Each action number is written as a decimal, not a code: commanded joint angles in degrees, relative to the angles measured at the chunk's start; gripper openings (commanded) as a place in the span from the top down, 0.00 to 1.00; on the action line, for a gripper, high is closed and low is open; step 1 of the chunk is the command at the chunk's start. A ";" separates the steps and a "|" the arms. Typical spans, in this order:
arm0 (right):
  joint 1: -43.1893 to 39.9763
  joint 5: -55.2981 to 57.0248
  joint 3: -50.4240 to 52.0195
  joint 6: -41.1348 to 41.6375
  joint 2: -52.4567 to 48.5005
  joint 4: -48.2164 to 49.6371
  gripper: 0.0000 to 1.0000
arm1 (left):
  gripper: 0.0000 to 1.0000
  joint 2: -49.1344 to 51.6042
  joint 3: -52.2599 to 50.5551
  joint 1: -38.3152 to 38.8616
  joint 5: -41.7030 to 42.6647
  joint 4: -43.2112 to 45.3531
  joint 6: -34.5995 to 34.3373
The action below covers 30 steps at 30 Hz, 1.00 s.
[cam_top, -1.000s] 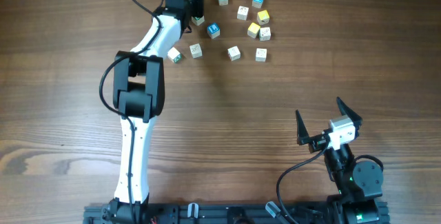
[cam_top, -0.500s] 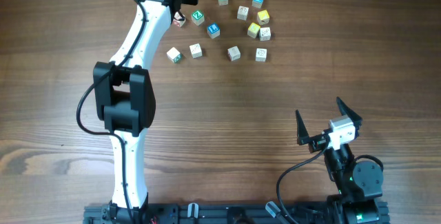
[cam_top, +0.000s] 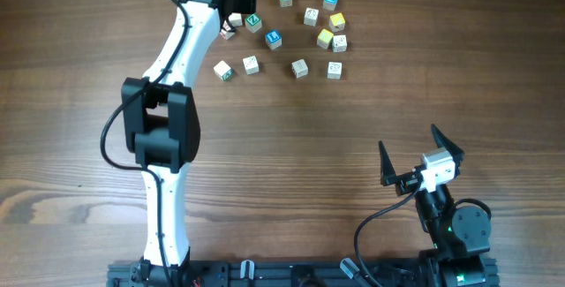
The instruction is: Form a circle
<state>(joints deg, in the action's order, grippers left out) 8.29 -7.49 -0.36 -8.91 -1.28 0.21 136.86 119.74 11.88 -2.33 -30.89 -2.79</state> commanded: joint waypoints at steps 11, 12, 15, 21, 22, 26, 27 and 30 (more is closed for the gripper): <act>-0.13 0.33 0.07 0.00 0.31 0.20 0.00 | 0.61 7.37 0.11 -1.36 -2.49 3.45 -12.94; -0.13 0.33 0.07 0.02 0.31 0.20 0.00 | 0.62 7.37 0.11 -1.36 -2.47 3.48 -12.94; -0.13 0.33 0.07 0.00 0.31 0.20 0.00 | 0.64 7.39 0.11 -1.36 -2.47 3.32 -12.96; -0.13 0.33 0.07 0.00 0.31 0.22 0.00 | 0.65 7.76 0.09 -1.07 -2.47 2.75 -13.14; -0.13 0.33 0.07 0.02 0.31 0.22 0.00 | 0.66 8.07 0.09 -1.07 -2.47 2.54 -13.14; -0.13 0.33 0.07 0.02 0.31 0.20 0.00 | 0.58 8.79 0.09 -1.09 -2.49 2.73 -13.11; -0.13 0.33 0.07 0.02 0.31 0.22 0.00 | 0.57 8.79 0.09 -1.09 -2.49 3.02 -13.14; -0.13 0.33 0.07 0.02 0.31 0.22 0.00 | 0.55 8.79 0.09 -1.09 -2.45 3.85 -13.14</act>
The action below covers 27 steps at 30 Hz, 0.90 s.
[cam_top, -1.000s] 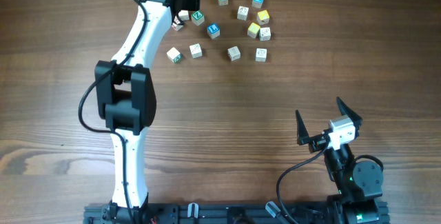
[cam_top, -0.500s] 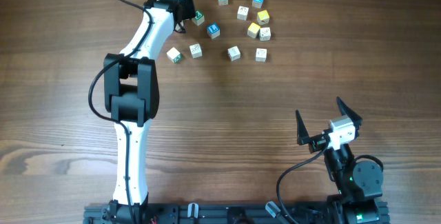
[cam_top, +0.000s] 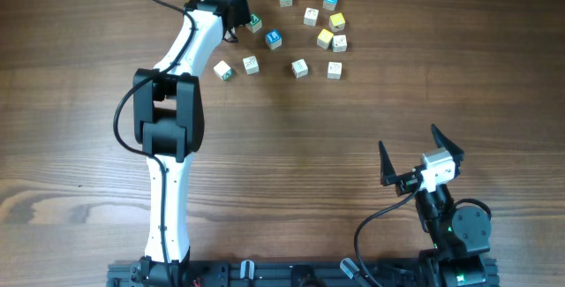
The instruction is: Form a circle
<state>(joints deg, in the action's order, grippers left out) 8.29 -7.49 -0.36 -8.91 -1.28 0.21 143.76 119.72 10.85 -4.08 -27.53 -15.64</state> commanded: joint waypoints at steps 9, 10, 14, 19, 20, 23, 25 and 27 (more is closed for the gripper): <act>-0.13 0.33 0.07 0.02 0.31 0.20 0.00 | 0.48 1.88 0.11 -0.04 -0.55 0.13 -0.26; -0.13 0.33 0.07 0.00 0.31 0.20 0.00 | 0.47 1.88 0.11 -0.04 -0.50 0.17 -0.28; -0.13 0.33 0.07 0.00 0.31 0.20 0.00 | 0.36 1.88 0.11 -0.07 -0.50 0.52 -0.28; -0.13 0.33 0.07 0.00 0.31 0.22 0.00 | 0.27 -0.55 0.20 -0.83 -0.52 3.67 -0.26; -0.13 0.33 0.07 0.02 0.31 0.20 0.00 | 0.28 -1.92 0.20 -1.14 -0.52 4.07 -0.28; -0.13 0.33 0.07 0.00 0.31 0.22 0.00 | 0.28 -6.08 0.20 -1.70 -0.50 2.97 -0.28; -0.13 0.33 0.07 0.00 0.31 0.22 0.00 | 0.28 -7.41 0.20 -1.70 -0.50 0.04 -0.31; -0.13 0.33 0.07 0.02 0.31 0.20 0.00 | 0.28 -7.56 0.20 -1.70 -0.55 -5.84 -1.29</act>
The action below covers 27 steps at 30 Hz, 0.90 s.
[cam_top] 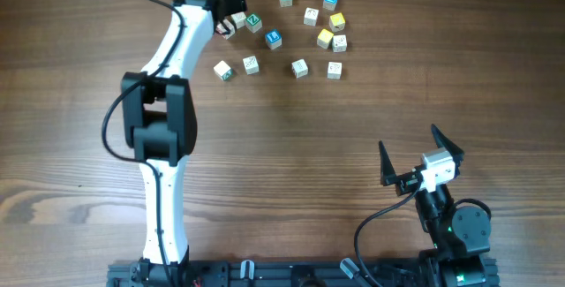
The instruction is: Form a circle
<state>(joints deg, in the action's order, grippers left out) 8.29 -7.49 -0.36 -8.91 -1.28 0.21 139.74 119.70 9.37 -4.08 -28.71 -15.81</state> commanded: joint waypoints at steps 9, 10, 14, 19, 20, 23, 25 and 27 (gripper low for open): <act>-0.13 0.33 0.07 0.02 0.31 0.20 0.00 | 0.18 -0.09 0.04 -0.26 -0.50 -14.29 -9.09; -0.13 0.33 0.07 0.02 0.31 0.22 0.00 | 0.21 0.04 -0.02 -0.26 -0.52 -13.44 -9.09; -0.13 0.33 0.07 0.00 0.31 0.20 0.00 | 0.36 0.11 -0.61 -0.15 -0.50 -13.33 -9.11; -0.13 0.33 0.07 0.02 0.31 0.22 0.00 | 0.39 0.28 -4.46 -0.13 -0.55 -10.38 -9.09; -0.13 0.33 0.07 0.00 0.31 0.20 0.00 | 0.39 0.44 -5.18 -0.13 -0.55 -9.11 -9.09; -0.13 0.33 0.07 0.02 0.31 0.20 0.00 | 0.38 0.85 -6.36 -0.13 -0.55 -5.81 -9.09; -0.13 0.33 0.07 0.00 0.31 0.22 0.00 | 0.41 0.85 -6.36 -0.13 -0.55 -5.27 -9.09; -0.13 0.33 0.07 0.00 0.31 0.22 0.00 | 0.44 0.85 -6.36 -0.13 -0.55 -5.33 -9.09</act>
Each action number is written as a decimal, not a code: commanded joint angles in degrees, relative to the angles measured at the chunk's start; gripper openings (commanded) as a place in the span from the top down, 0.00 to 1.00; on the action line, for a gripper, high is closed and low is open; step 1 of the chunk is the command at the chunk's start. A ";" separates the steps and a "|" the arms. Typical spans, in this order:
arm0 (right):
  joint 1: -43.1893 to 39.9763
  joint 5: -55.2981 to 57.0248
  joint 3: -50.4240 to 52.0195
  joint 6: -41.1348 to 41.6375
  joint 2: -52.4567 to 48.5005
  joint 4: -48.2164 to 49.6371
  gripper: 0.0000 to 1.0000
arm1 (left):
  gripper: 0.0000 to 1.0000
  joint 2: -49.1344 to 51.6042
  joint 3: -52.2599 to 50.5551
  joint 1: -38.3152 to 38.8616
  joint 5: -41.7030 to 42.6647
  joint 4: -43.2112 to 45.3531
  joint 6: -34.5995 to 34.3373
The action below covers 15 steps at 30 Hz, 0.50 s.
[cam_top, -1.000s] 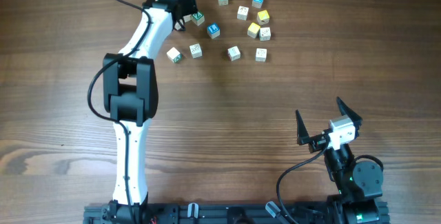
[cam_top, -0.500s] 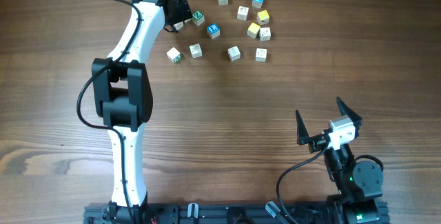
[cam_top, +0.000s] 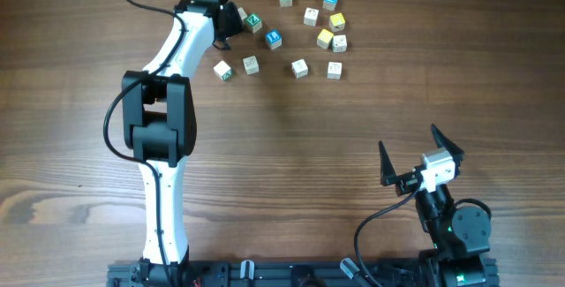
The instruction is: Form a circle
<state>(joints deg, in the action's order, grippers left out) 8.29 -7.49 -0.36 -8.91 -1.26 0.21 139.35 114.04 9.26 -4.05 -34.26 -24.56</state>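
Note:
Several small lettered cubes lie in a loose ring at the table's far side: a green-marked cube (cam_top: pixel 253 23), a blue cube (cam_top: pixel 273 39), a yellow cube (cam_top: pixel 325 38), a blue-topped cube (cam_top: pixel 330 0) and pale cubes such as one (cam_top: pixel 222 71) at the ring's left. My left gripper (cam_top: pixel 231 18) is low over the ring's upper left, right beside the green-marked cube. A pale cube (cam_top: pixel 241 12) peeks out at its fingers, and whether it is held is hidden. My right gripper (cam_top: pixel 415 153) stands open near the front right, far from the cubes.
The left arm (cam_top: pixel 163 119) stretches from the front edge up across the left half of the wooden table (cam_top: pixel 397 84). The right arm's base (cam_top: pixel 459 225) sits at the front right.
My left gripper has shifted slightly toward the near side and now covers most of the pale cube that showed just below it. The other cubes and the right arm have not moved.
My left gripper stayed at the ring's upper left throughout. First a pale cube lay near it at the left. Then the gripper covered that spot, then the cube showed closer to the green-marked cube, and now it is mostly hidden there. The right arm stayed still.

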 commanded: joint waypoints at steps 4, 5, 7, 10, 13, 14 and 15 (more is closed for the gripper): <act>-0.13 0.33 0.07 0.02 0.28 0.22 0.00 | 0.51 1.25 -1.40 -0.02 -2.10 0.24 -0.35; -0.13 0.33 0.07 0.02 0.28 0.20 0.00 | 0.54 1.25 -1.49 -0.07 -2.08 0.24 -0.35; -0.13 0.33 0.07 0.00 0.28 0.20 0.00 | 0.54 1.25 -1.51 -0.07 -2.08 0.31 -0.35; -0.13 0.33 0.07 0.02 0.28 0.22 0.00 | 0.56 1.25 -1.49 -0.07 -2.08 0.50 -0.33; -0.13 0.33 0.07 0.02 0.28 0.22 0.00 | 0.60 1.25 -1.49 -0.07 -2.08 1.66 0.33; -0.13 0.33 0.07 0.00 0.28 0.20 0.00 | 0.65 1.07 -1.49 -0.13 -2.05 2.12 0.31; -0.13 0.33 0.07 0.02 0.28 0.20 0.00 | 0.66 0.90 -1.49 -0.15 -2.08 2.19 0.31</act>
<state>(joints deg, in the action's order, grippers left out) 8.29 -7.46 -0.36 -8.88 -1.26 0.21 139.61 113.34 9.26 -4.93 -32.64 -24.43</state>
